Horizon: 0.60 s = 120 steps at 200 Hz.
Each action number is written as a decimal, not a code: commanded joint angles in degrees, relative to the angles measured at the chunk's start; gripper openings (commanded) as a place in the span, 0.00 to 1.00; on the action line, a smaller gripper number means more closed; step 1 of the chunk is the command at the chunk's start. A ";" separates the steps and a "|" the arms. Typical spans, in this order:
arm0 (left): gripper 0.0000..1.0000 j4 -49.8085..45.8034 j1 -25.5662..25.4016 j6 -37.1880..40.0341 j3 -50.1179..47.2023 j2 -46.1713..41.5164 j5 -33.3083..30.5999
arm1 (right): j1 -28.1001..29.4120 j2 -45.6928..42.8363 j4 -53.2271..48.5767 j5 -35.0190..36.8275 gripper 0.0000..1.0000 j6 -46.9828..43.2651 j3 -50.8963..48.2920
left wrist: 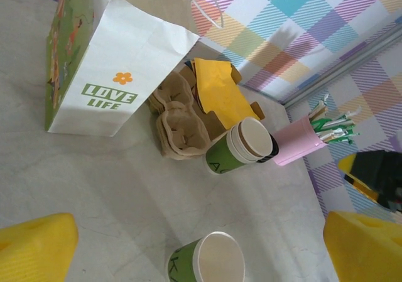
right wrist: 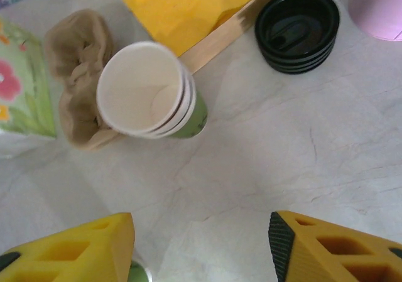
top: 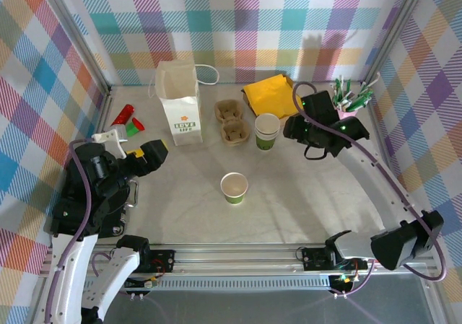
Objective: Pack the takeout coffee
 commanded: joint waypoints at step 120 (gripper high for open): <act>0.96 6.48 -0.85 -4.14 -2.41 0.02 7.96 | -9.33 28.43 7.21 4.47 0.61 -4.56 10.47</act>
